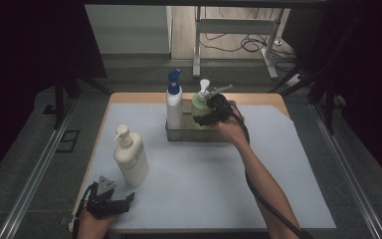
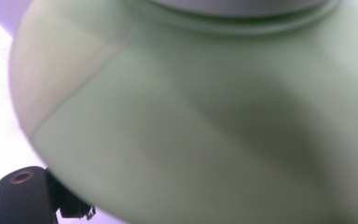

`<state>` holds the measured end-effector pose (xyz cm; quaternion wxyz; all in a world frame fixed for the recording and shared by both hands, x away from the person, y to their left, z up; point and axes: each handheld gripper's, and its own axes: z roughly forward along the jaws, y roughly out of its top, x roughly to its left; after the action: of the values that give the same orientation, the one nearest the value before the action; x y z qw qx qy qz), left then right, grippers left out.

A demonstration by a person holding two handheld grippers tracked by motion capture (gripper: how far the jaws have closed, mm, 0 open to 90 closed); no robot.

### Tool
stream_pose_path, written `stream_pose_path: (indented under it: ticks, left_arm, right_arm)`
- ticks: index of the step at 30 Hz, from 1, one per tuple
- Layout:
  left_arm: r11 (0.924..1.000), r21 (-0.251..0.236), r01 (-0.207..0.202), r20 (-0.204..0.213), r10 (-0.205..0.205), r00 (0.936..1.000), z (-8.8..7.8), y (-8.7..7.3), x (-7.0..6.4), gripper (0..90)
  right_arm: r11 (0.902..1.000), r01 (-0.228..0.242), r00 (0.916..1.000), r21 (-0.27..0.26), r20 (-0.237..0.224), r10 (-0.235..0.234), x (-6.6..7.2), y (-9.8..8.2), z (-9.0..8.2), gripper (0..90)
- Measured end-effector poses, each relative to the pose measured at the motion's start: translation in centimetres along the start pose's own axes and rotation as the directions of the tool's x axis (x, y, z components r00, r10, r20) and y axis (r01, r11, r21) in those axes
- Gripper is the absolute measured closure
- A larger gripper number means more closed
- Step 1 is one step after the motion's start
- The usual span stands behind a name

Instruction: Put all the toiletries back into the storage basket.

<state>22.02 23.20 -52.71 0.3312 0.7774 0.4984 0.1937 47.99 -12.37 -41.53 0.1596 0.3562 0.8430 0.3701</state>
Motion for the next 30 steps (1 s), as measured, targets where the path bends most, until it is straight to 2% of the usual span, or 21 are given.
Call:
stream_pose_path:
  ticks: [6,11,19,25,30]
  left_arm:
    - [1.0,0.0,0.0,0.0,0.0,1.0,0.0,0.0,0.0,12.4]
    - [1.0,-0.001,0.0,0.0,0.0,1.0,0.0,0.0,0.0,12.4]
    - [1.0,-0.001,-0.001,0.0,0.001,1.0,0.0,0.0,0.0,12.4]
    - [1.0,-0.001,-0.001,0.0,0.001,1.0,0.0,0.0,0.0,12.4]
    - [1.0,-0.001,-0.001,-0.001,0.001,1.0,0.0,0.0,0.0,12.4]
  right_arm:
    - [0.9996,-0.027,0.9996,0.002,-0.008,0.027,-0.3,-0.1,0.0,12.6]
    - [0.9995,-0.027,0.9995,-0.016,-0.016,0.027,-0.5,-0.3,0.1,12.2]
    - [0.9989,-0.013,0.9996,-0.045,-0.024,0.012,-0.5,-0.8,0.0,12.1]
    - [0.9985,-0.001,1.0,-0.055,0.002,0.001,-0.2,-1.1,-0.5,12.4]
    - [0.9984,0.001,1.0,-0.057,-0.002,-0.001,-0.3,-1.4,-1.1,13.1]
